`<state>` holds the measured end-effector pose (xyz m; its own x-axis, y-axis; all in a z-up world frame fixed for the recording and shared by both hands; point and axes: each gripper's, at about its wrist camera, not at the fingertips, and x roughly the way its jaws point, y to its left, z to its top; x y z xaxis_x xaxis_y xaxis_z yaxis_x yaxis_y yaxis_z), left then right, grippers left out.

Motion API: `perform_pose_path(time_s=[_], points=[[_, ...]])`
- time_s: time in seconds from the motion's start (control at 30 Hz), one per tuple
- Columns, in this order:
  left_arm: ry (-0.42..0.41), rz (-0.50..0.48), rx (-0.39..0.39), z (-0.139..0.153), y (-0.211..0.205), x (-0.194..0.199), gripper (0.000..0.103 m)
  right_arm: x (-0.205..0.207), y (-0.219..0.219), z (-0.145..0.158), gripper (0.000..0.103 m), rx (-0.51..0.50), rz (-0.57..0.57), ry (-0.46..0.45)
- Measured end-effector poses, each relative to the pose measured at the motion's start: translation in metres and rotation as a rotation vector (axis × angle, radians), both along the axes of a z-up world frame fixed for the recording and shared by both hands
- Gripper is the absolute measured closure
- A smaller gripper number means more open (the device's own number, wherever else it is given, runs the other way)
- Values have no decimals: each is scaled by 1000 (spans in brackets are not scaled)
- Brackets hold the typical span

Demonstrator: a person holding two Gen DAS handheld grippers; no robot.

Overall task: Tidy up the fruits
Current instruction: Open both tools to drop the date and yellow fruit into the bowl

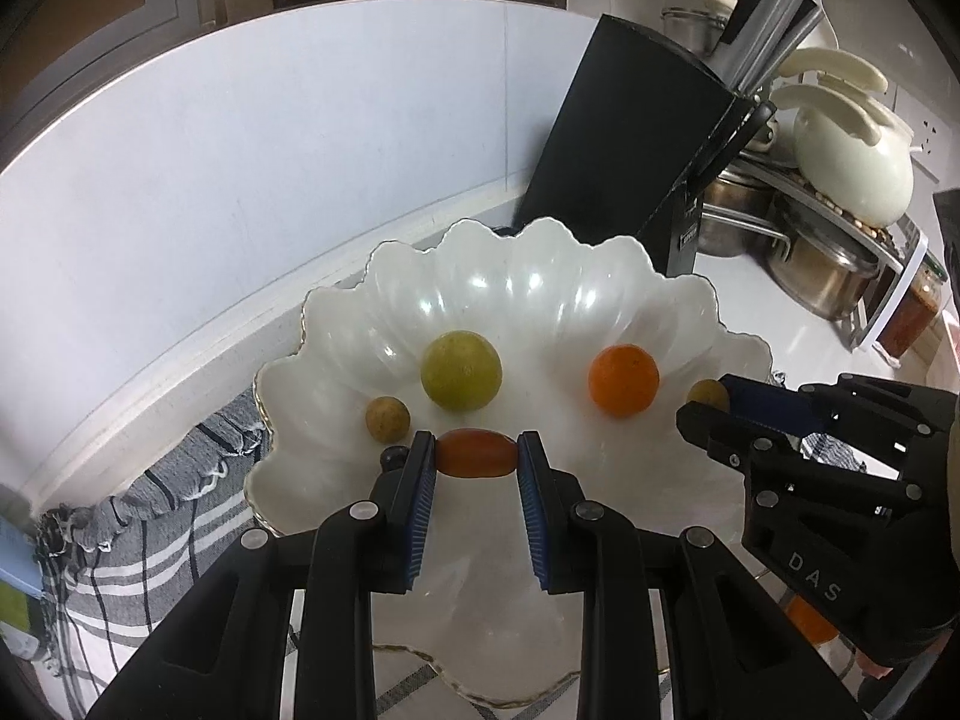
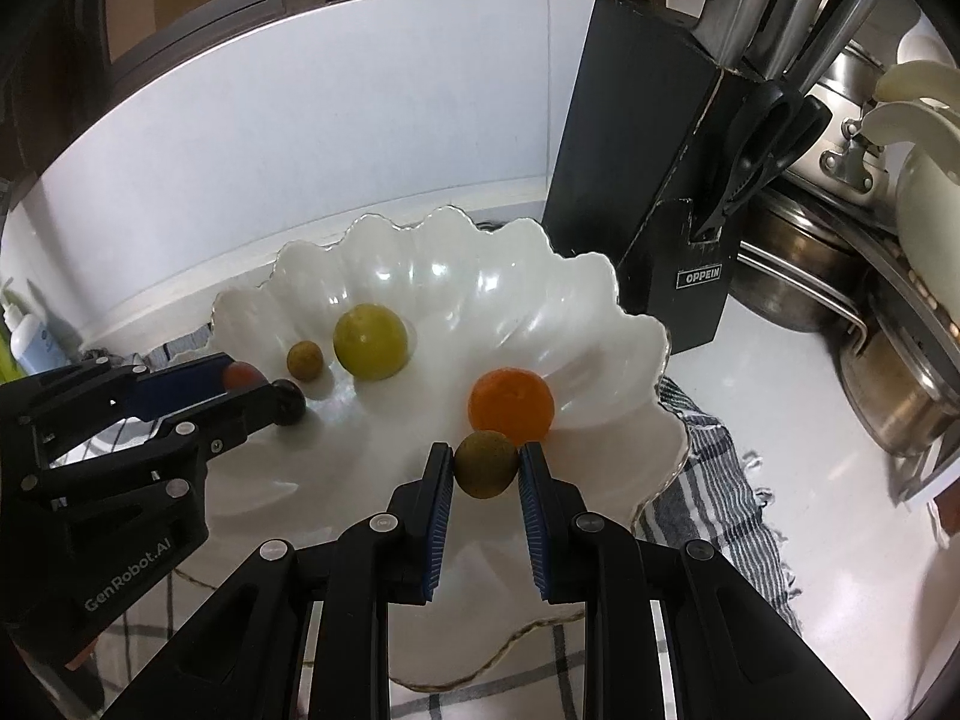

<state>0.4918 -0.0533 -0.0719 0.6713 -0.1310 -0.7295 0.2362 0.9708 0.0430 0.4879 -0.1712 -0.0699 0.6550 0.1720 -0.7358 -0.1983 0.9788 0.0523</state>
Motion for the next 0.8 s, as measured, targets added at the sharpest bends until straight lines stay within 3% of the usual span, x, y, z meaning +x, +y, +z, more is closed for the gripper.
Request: perform_pose_path(time_s=[0.07, 0.1, 0.17, 0.3, 0.53, 0.8], points=[[3, 3, 3, 0, 0, 0, 72, 0, 0, 0, 78, 1, 3, 1], [3, 6, 2, 0, 1, 0, 66, 0, 0, 0, 77, 5, 3, 1], [-4, 14, 2, 2, 2, -2, 60, 0, -2, 1, 67, 11, -2, 1], [-35, 27, 40, 8, 2, -8, 58, -5, -4, 7, 67, 5, -13, -21], [-99, 35, 61, 28, 5, -28, 39, -26, -8, 25, 67, 6, -26, -71], [-164, 29, 51, 51, 9, -58, 34, -57, -16, 49, 67, 30, -52, -131]])
